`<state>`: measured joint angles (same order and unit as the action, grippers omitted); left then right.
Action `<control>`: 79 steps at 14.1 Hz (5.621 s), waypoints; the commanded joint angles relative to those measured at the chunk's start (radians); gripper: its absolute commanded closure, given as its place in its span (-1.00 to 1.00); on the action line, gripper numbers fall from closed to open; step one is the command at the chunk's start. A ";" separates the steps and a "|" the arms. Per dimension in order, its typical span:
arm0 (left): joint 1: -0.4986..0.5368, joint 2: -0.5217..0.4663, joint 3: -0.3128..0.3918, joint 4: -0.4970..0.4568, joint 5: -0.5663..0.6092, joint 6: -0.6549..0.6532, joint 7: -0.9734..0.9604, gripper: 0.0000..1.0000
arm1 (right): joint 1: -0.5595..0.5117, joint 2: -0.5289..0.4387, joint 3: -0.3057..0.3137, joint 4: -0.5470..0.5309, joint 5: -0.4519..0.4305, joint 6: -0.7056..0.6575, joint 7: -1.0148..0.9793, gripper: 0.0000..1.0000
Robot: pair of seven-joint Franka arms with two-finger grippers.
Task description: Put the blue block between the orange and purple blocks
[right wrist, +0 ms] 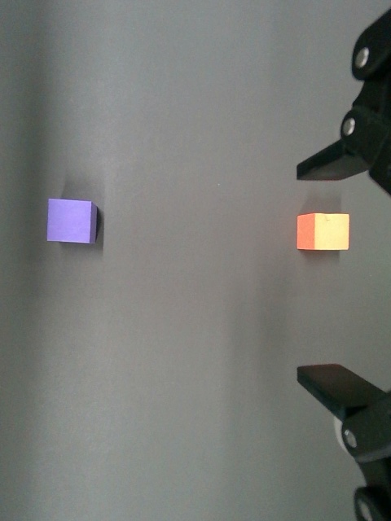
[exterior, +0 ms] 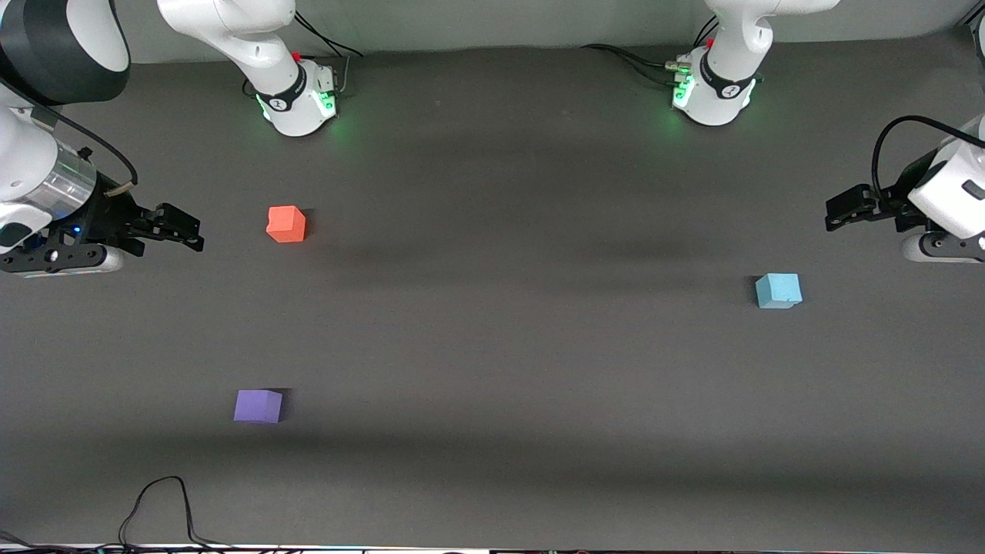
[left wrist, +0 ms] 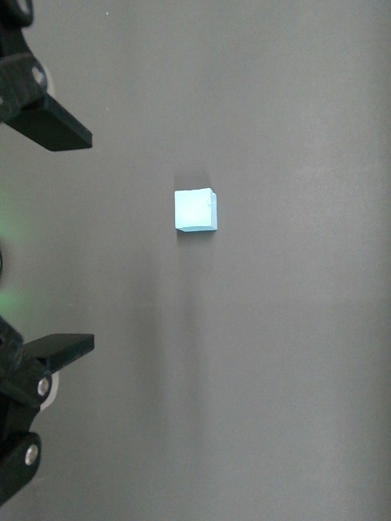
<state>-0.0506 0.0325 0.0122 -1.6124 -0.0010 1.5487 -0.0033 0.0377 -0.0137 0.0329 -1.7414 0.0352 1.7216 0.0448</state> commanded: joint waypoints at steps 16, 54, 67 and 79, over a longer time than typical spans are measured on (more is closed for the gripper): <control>0.086 -0.227 0.038 -0.323 0.042 0.105 0.194 -1.00 | -0.001 0.009 -0.005 0.013 0.015 -0.016 -0.014 -1.00; 0.034 0.190 -0.023 -0.238 0.061 0.377 0.032 0.08 | -0.013 0.040 -0.027 0.020 -0.021 0.006 -0.031 -1.00; -0.615 0.643 -0.201 0.343 0.110 0.378 -1.023 0.10 | -0.007 0.119 -0.024 0.052 -0.109 0.005 -0.031 -1.00; -0.787 0.943 -0.170 0.433 0.220 0.630 -1.064 0.10 | -0.022 0.167 -0.030 0.263 -0.103 -0.097 -0.085 -1.00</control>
<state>-0.8171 0.9516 -0.1755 -1.2211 0.1972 2.1806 -1.0634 0.0165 0.1592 0.0036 -1.4898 -0.0604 1.6442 -0.0159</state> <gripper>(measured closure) 0.410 0.000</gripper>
